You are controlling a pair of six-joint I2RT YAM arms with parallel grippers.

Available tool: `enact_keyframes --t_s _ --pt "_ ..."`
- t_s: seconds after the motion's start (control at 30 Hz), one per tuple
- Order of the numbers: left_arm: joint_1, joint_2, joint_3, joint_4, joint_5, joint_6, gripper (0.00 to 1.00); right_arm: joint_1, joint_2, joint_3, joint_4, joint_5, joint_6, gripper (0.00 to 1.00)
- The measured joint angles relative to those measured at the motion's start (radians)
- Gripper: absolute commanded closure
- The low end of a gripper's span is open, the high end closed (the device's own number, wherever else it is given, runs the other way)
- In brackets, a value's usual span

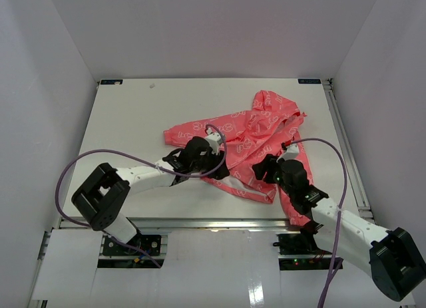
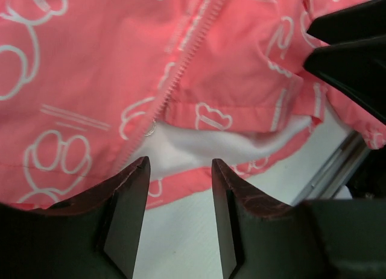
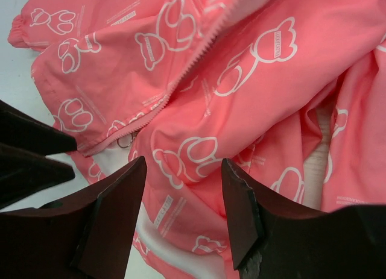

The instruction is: Zip up the jacket

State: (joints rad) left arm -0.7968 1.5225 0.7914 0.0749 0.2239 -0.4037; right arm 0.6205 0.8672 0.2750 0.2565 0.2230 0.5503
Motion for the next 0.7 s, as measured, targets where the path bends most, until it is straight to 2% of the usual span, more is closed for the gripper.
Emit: enact_keyframes --t_s 0.2,0.37,0.53,0.63,0.7 --pt "-0.004 -0.146 -0.001 -0.038 0.014 -0.019 0.33 0.029 0.046 0.087 -0.070 0.071 -0.004 0.40" --pt "-0.005 -0.196 0.045 -0.077 -0.120 -0.027 0.34 0.074 0.150 0.155 -0.077 0.102 -0.005 0.34" --pt "-0.004 -0.194 -0.013 -0.026 -0.226 -0.009 0.34 0.119 0.274 0.204 -0.096 0.136 -0.007 0.39" --pt "-0.004 -0.195 -0.097 0.038 -0.253 -0.001 0.34 0.142 0.330 0.224 -0.114 0.168 -0.005 0.54" --pt "-0.004 -0.190 -0.129 0.049 -0.256 0.002 0.35 0.157 0.350 0.228 -0.138 0.192 -0.003 0.71"
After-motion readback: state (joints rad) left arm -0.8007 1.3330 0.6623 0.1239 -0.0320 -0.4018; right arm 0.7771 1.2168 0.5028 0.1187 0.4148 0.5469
